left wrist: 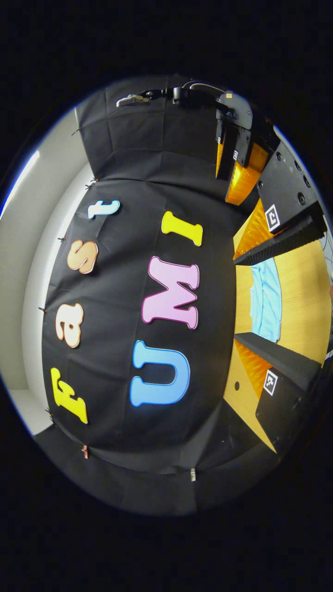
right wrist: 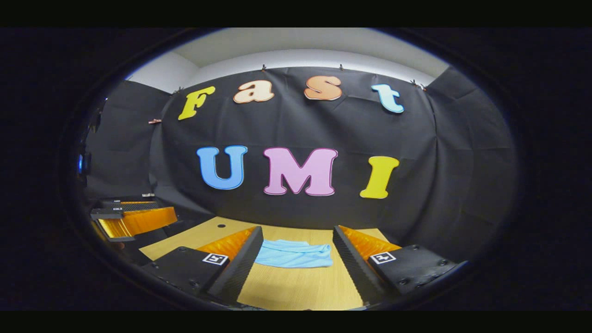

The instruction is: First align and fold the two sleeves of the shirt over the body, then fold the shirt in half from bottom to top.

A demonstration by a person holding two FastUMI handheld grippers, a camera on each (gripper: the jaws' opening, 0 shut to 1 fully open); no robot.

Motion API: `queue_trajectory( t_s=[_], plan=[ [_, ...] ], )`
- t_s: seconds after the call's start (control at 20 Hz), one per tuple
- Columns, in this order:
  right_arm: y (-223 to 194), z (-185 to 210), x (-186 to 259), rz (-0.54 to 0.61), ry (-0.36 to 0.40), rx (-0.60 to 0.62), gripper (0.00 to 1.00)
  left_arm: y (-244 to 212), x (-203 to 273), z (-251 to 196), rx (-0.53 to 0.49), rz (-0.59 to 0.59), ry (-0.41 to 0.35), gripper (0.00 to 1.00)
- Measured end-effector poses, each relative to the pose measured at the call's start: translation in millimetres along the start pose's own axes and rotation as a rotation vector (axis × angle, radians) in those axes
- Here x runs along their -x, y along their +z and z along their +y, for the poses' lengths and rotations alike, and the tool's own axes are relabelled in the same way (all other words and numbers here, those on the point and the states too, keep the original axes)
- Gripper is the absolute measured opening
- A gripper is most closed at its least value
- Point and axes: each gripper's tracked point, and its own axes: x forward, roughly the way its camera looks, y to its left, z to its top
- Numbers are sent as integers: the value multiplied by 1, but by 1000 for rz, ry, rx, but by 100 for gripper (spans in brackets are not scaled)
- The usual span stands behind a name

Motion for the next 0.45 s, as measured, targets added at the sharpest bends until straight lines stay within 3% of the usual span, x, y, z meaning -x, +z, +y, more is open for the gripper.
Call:
queue_trajectory(
  t_s=[0.45],
  plan=[
    [31,12,-4,-63,33,-12,95,23,6,-5,-72,-51,12,93]
  ],
)
